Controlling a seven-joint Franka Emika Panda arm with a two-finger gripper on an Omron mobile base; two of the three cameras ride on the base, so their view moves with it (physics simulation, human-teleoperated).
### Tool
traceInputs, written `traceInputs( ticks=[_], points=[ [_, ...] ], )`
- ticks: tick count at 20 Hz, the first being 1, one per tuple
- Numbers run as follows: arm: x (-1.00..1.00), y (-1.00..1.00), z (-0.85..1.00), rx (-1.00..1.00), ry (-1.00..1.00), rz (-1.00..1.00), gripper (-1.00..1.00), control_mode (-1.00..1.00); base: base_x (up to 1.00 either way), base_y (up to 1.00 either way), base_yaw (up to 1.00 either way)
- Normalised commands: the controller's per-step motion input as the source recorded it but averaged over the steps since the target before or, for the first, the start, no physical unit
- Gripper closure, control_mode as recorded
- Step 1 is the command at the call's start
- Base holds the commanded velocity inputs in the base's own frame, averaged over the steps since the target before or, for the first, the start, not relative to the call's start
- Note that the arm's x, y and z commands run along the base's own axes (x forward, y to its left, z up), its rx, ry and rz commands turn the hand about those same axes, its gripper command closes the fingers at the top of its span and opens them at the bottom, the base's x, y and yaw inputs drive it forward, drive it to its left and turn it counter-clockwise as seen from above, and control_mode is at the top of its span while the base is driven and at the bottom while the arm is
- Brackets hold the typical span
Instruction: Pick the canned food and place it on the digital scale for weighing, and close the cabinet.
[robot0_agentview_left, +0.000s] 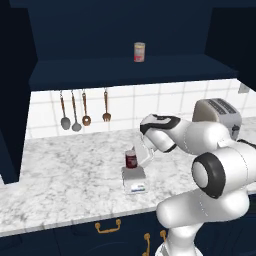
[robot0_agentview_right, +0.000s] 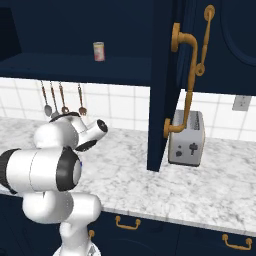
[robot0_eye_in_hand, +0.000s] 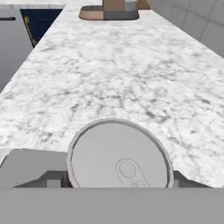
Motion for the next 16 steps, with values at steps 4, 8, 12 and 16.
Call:
traceInputs(
  ticks=[4, 8, 12, 16],
  points=[
    [-0.19, 0.07, -0.23, 0.0, 0.0, 0.03, 1.0, -1.0, 0.0, 0.0, 0.0],
    [-0.68, 0.0, 0.0, 0.0, -0.05, 0.01, 1.0, -1.0, 0.0, 0.0, 0.0],
    [-0.45, 0.0, 0.0, 0.0, -0.07, 0.0, 1.0, -1.0, 0.0, 0.0, 0.0],
    [-0.01, 0.0, -0.1, 0.0, -0.01, 0.0, 1.0, -1.0, 0.0, 0.0, 0.0]
  ],
)
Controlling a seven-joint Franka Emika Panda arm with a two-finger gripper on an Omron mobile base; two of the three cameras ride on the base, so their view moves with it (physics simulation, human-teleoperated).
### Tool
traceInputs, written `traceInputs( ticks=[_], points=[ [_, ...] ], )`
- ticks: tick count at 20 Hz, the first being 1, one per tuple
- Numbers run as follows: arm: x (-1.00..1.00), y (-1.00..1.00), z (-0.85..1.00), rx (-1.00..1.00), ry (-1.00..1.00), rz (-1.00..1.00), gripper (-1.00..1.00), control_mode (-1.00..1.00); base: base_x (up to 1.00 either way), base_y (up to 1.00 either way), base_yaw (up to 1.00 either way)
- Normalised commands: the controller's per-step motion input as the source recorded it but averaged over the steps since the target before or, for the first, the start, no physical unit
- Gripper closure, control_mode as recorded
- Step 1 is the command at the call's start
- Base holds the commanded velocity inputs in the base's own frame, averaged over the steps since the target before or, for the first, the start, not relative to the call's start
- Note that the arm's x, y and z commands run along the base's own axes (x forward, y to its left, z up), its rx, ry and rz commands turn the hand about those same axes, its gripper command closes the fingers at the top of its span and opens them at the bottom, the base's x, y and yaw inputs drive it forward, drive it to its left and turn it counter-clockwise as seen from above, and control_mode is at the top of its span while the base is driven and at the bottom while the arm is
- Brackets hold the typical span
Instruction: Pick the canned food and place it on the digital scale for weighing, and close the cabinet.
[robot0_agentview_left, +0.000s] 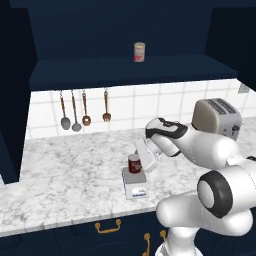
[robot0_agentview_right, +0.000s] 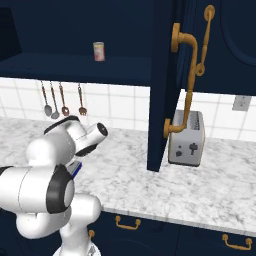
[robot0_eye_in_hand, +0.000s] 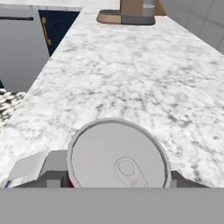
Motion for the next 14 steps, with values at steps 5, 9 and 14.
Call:
traceInputs(
  ticks=[5, 9, 14],
  points=[
    [-0.09, 0.0, -0.27, 0.0, 0.0, 0.0, -1.0, -1.0, 0.0, 0.0, 0.0],
    [-0.41, 0.0, -0.04, 0.0, 0.0, 0.0, -1.0, -1.0, 0.0, 0.0, 0.0],
    [-0.26, 0.0, 0.0, 0.0, 0.0, 0.0, -1.0, -1.0, 0.0, 0.0, 0.0]
  ],
)
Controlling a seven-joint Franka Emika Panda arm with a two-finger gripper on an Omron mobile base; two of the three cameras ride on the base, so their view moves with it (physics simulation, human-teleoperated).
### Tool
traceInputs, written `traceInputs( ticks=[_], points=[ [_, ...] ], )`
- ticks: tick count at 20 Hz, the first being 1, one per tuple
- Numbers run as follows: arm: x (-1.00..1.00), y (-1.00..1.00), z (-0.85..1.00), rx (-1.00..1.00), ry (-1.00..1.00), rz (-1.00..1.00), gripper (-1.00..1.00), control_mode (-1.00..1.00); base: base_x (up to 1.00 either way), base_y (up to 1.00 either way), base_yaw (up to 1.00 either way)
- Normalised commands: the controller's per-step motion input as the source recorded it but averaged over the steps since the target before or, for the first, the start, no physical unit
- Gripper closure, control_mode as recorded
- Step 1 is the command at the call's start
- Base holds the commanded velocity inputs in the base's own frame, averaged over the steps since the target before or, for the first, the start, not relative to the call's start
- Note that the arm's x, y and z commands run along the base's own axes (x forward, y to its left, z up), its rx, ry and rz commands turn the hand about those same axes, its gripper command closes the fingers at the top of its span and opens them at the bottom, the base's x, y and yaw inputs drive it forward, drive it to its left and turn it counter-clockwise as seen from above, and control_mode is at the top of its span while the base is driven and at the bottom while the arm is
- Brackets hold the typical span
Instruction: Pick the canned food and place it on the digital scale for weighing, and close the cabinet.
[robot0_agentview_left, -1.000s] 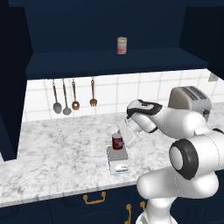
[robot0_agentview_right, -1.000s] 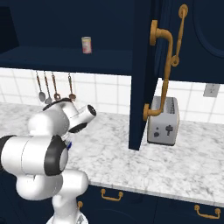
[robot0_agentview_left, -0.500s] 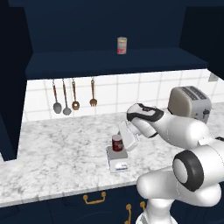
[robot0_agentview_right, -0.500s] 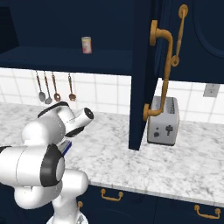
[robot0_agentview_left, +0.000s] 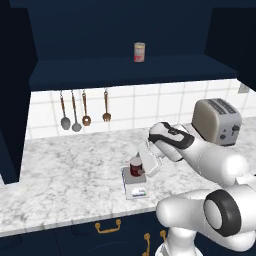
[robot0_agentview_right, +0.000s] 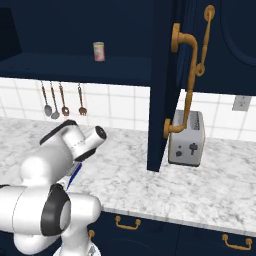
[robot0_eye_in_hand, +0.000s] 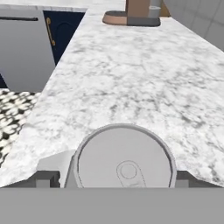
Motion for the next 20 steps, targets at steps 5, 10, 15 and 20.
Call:
traceInputs(
  ticks=[5, 10, 15, 20],
  points=[
    [-0.02, -0.08, 0.03, 0.0, -0.01, 0.0, -1.0, -1.0, 0.0, 0.0, 0.0],
    [-0.13, -0.2, 0.1, 0.02, -0.09, 0.0, -1.0, -1.0, 0.0, 0.0, 0.0],
    [0.0, -0.11, 0.09, 0.01, -0.1, 0.0, -1.0, -1.0, 0.0, 0.0, 0.0],
    [0.0, -0.13, 0.0, 0.02, -0.02, 0.0, -1.0, -1.0, 0.0, 0.0, 0.0]
  ],
)
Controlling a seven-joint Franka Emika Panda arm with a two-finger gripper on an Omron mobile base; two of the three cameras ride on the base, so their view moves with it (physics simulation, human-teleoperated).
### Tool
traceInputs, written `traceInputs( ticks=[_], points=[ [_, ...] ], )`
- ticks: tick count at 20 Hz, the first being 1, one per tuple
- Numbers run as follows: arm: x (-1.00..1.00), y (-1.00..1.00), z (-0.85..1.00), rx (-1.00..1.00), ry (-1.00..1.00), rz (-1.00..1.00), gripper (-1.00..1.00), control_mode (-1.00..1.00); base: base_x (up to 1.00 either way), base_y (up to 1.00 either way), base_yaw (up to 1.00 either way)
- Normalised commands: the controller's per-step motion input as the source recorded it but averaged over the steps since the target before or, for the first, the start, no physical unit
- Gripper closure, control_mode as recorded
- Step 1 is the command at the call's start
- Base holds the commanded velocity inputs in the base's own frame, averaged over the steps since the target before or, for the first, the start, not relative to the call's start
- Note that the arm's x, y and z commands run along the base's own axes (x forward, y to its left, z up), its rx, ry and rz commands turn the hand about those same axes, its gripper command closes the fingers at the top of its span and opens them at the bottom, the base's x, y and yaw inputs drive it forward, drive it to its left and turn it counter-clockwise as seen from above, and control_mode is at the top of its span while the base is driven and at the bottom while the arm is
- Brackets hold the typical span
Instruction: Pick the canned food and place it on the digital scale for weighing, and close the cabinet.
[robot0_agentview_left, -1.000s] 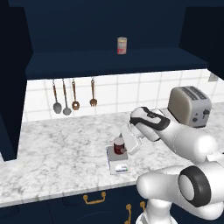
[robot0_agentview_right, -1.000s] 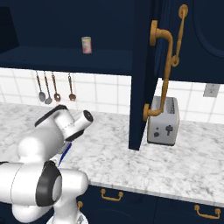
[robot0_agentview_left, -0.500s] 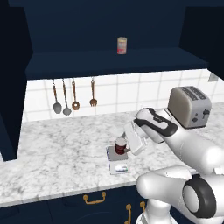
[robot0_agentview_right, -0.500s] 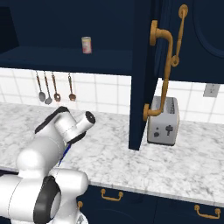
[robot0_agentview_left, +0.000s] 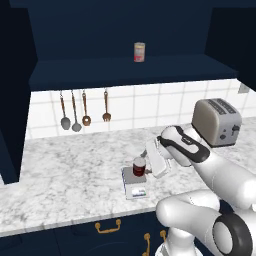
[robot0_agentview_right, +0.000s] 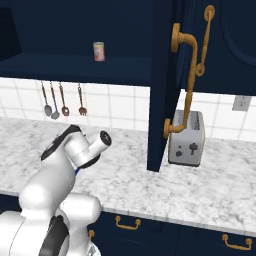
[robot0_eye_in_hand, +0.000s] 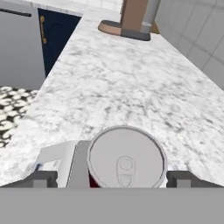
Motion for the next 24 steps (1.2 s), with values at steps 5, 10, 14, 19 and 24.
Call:
traceInputs(
  ticks=[5, 10, 14, 19, 24],
  points=[
    [0.0, -0.13, 0.05, 0.0, -0.01, 0.0, -1.0, -1.0, 0.0, 0.0, 0.0],
    [0.05, -0.19, 0.15, 0.01, 0.0, -0.02, -1.0, -1.0, 0.0, 0.0, 0.0],
    [-0.09, -0.27, 0.06, 0.04, -0.01, -0.03, -1.0, -1.0, 0.0, 0.0, 0.0],
    [-0.7, -0.29, 0.17, 0.22, -0.4, -0.17, -1.0, -1.0, 0.0, 0.0, 0.0],
    [-0.51, -0.1, 0.12, 0.39, -0.52, -0.24, -1.0, -1.0, 0.0, 0.0, 0.0]
  ],
)
